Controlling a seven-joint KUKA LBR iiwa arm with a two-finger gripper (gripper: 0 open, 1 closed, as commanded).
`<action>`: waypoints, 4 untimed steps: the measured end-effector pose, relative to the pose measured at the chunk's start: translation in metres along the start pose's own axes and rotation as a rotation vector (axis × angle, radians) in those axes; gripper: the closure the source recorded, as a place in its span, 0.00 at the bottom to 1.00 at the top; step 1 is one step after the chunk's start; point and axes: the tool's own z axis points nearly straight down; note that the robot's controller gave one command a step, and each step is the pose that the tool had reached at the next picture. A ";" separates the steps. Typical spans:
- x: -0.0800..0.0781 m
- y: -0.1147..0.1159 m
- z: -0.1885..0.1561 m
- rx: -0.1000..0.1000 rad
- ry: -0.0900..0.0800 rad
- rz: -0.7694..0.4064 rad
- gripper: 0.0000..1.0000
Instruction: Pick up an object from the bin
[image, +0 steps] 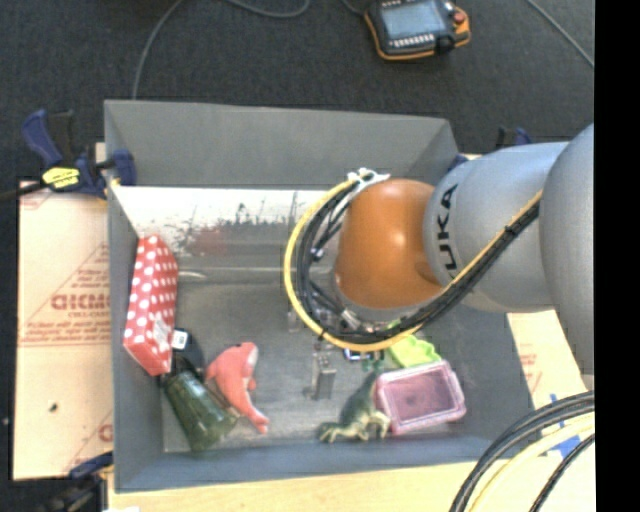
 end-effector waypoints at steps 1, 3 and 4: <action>0.010 0.065 0.000 0.000 0.008 0.027 0.00; 0.044 -0.006 0.064 0.001 0.002 -0.182 0.00; 0.032 0.097 0.023 -0.002 -0.013 -0.239 0.00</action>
Offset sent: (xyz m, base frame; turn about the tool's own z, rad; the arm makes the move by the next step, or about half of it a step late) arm -0.0197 0.0631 -0.0460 -0.1207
